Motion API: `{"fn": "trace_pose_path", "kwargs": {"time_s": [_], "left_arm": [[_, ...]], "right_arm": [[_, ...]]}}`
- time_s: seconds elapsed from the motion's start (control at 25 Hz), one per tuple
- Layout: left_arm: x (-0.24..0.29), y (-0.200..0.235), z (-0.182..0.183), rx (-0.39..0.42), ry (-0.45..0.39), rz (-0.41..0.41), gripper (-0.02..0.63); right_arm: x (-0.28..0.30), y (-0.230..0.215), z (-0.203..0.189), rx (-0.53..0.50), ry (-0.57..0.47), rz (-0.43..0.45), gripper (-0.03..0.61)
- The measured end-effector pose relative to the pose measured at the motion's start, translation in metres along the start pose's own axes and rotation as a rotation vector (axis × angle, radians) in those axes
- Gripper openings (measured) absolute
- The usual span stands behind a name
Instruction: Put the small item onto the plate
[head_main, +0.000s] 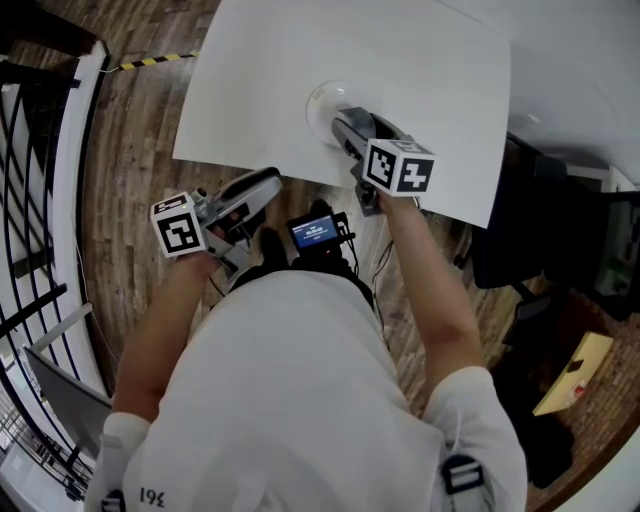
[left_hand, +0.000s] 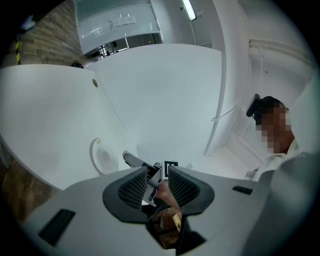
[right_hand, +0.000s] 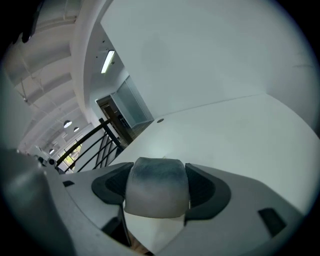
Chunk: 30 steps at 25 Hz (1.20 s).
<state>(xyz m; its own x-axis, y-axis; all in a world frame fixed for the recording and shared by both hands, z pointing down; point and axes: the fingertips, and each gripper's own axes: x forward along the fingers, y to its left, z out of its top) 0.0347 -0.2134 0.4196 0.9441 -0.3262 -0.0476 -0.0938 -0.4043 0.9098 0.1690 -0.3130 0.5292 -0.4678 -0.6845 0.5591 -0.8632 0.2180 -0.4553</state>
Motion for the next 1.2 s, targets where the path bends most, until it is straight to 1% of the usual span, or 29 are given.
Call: {"fn": "trace_pose_path", "kwargs": {"time_s": [0.12,0.36,0.52,0.72,0.96,1.12,1.2], "left_arm": [[0.001,0.010,-0.004,-0.014,0.014,0.028,0.114],[0.003,0.023,-0.013,-0.029,0.028,0.070,0.114],[0.004,0.028,-0.014,-0.039,0.028,0.082,0.114],[0.003,0.031,-0.016,-0.046,0.022,0.093,0.114],[0.005,0.030,-0.014,-0.049,0.016,0.095,0.114],[0.004,0.031,-0.017,-0.078,0.020,0.107,0.114],[0.004,0.031,-0.017,-0.078,0.024,0.110,0.114]], "right_arm": [[0.016,-0.011,-0.006,-0.092,0.048,-0.044,0.319],[0.042,-0.025,-0.016,-0.323,0.139,-0.112,0.319],[0.054,-0.030,-0.018,-0.417,0.179,-0.155,0.318],[0.065,-0.040,-0.020,-0.471,0.194,-0.210,0.319],[0.071,-0.044,-0.019,-0.476,0.179,-0.232,0.319],[0.073,-0.043,-0.017,-0.471,0.161,-0.237,0.319],[0.073,-0.043,-0.017,-0.465,0.154,-0.237,0.319]]}}
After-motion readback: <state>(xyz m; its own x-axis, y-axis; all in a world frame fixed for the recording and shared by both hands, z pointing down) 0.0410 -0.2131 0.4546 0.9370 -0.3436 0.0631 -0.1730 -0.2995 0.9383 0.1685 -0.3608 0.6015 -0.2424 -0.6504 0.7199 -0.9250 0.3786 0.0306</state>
